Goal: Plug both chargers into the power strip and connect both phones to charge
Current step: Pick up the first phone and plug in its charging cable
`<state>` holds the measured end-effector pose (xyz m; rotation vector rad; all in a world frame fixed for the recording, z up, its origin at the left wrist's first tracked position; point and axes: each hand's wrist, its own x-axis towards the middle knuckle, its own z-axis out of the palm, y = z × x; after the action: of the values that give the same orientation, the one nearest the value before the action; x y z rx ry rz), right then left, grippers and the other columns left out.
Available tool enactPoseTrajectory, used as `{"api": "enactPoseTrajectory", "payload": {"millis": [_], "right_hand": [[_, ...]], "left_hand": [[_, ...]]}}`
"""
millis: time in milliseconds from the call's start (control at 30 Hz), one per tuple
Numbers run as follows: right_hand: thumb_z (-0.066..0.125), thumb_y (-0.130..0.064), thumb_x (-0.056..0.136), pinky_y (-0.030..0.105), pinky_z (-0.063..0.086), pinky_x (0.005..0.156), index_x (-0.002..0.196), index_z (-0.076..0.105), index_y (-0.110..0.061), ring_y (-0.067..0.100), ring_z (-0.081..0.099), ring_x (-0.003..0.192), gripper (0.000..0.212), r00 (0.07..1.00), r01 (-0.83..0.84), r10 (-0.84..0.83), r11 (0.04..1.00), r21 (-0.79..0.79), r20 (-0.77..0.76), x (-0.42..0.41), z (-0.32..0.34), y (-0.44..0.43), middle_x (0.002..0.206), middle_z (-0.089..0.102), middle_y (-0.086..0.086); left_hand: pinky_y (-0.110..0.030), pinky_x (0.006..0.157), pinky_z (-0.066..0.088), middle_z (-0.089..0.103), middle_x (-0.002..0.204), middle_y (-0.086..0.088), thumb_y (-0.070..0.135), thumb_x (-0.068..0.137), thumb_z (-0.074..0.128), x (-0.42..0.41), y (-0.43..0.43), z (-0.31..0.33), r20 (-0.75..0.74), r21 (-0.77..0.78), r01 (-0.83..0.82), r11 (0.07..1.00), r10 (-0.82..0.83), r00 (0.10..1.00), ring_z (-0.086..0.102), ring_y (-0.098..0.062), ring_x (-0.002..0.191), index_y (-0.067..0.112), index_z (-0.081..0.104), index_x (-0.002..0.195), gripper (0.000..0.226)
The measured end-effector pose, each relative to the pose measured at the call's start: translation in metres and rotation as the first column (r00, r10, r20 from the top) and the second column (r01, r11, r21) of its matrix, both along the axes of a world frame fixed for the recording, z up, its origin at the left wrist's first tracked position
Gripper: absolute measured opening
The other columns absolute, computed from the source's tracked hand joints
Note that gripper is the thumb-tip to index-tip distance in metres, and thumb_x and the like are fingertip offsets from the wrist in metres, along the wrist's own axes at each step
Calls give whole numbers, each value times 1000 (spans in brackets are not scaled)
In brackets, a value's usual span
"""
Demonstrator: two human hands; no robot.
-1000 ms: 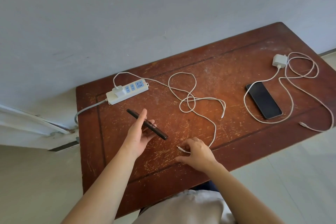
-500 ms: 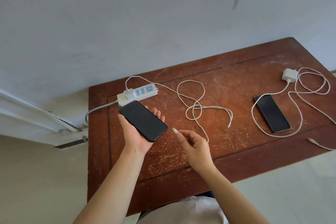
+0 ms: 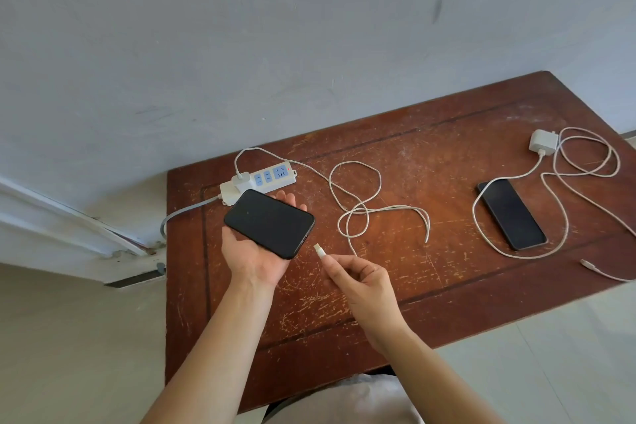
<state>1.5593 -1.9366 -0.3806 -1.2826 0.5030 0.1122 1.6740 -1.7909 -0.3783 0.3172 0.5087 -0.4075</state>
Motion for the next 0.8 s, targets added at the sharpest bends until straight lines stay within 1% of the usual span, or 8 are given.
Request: {"api": "enactPoseTrajectory", "payload": {"millis": [67,200,267,333,467,600,700,800], "right_hand": [[76,-44,81,20,58,77,91,83,-25,9,69,75,23,1000,21,-21,999,32,6,1,3,1,81,78,0],[76,-44,82,31,60,84,95,83,-31,14,73,84,20,999,22,-22,1000,15,29,4,7,2,90,81,3],[76,-48,79,32,60,84,96,83,-31,14,73,84,26,999,21,-21,1000,13,49,5,10,3,90,81,4],[75,-47,79,31,61,83,98,83,-29,14,73,83,27,998,26,-26,1000,8,56,7,12,3,90,81,3],[76,-35,88,32,62,82,98,83,-27,19,74,84,14,999,11,-10,1000,-16,42,9,13,2,90,81,3],[75,-32,90,29,60,78,94,84,-30,10,70,73,9,999,-22,23,999,-33,24,11,17,-3,84,80,5],[76,-29,90,26,58,74,88,84,-32,9,67,68,9,999,-50,49,997,-56,-11,12,20,-10,79,79,4],[76,-29,89,32,56,72,88,84,-28,15,64,68,8,997,-79,77,993,-85,-31,14,23,-17,79,79,7]], "left_hand": [[-62,91,56,68,121,-19,50,99,42,-2,-3,1,-28,-7,-25,1000,25,999,68,-37,113,10,55,139,58],[-57,83,60,71,116,-18,48,99,45,-4,-6,1,-44,1,-43,999,43,998,70,-36,109,14,56,138,53],[-56,87,59,71,117,-17,49,99,45,-4,-7,1,-41,3,-46,999,46,998,70,-35,109,15,56,138,54],[-56,91,57,71,117,-17,50,99,45,-5,-9,3,-34,3,-45,999,45,998,71,-34,108,15,55,138,54],[-56,95,55,69,123,-16,51,98,46,-3,-12,5,-23,19,-37,999,38,999,69,-33,111,12,54,139,57],[-55,99,53,67,126,-14,54,95,50,-2,-13,5,5,47,-2,999,1,1000,67,-31,117,12,51,141,62],[-55,100,52,67,127,-14,57,92,56,-1,-10,4,41,70,48,996,-51,998,65,-30,119,13,50,143,68],[-54,107,46,64,131,-12,61,90,57,0,-9,4,70,101,96,990,-103,992,62,-29,123,13,49,145,73]]}}
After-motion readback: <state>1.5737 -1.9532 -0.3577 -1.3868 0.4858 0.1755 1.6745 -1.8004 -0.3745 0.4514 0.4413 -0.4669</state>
